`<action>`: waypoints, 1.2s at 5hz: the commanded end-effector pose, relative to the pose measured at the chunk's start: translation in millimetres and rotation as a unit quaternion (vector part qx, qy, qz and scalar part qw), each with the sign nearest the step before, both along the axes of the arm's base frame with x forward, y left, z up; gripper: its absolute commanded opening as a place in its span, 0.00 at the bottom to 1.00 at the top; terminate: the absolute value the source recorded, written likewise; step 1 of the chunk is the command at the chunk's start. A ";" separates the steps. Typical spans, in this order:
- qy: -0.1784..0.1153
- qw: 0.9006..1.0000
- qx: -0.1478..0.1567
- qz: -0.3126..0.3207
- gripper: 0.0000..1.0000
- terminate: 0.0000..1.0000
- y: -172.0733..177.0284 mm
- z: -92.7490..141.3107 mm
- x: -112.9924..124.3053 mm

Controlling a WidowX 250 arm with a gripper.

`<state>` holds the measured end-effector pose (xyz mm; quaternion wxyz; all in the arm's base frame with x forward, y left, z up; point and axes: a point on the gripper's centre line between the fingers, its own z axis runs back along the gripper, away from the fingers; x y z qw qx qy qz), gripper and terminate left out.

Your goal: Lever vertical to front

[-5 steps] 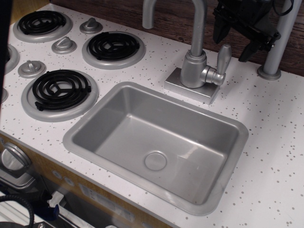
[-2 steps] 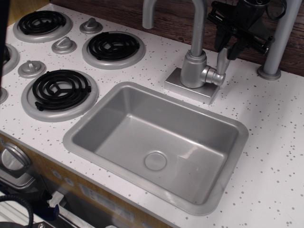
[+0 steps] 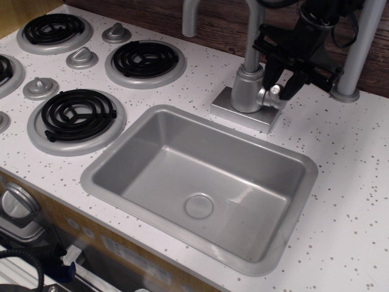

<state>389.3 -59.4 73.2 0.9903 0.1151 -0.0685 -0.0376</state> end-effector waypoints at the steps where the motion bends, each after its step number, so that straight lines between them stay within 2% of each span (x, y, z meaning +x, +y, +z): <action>1: -0.025 0.999 -0.041 0.014 0.00 0.00 9.2 1.9 3.5; 4: -0.030 0.997 -0.070 0.019 0.00 0.00 14.4 -18.3 -0.9; 5: -0.032 0.997 -0.068 0.022 0.00 0.00 14.2 -17.0 -3.1; 6: -0.031 0.997 -0.057 0.035 1.00 0.00 12.3 -8.7 -8.8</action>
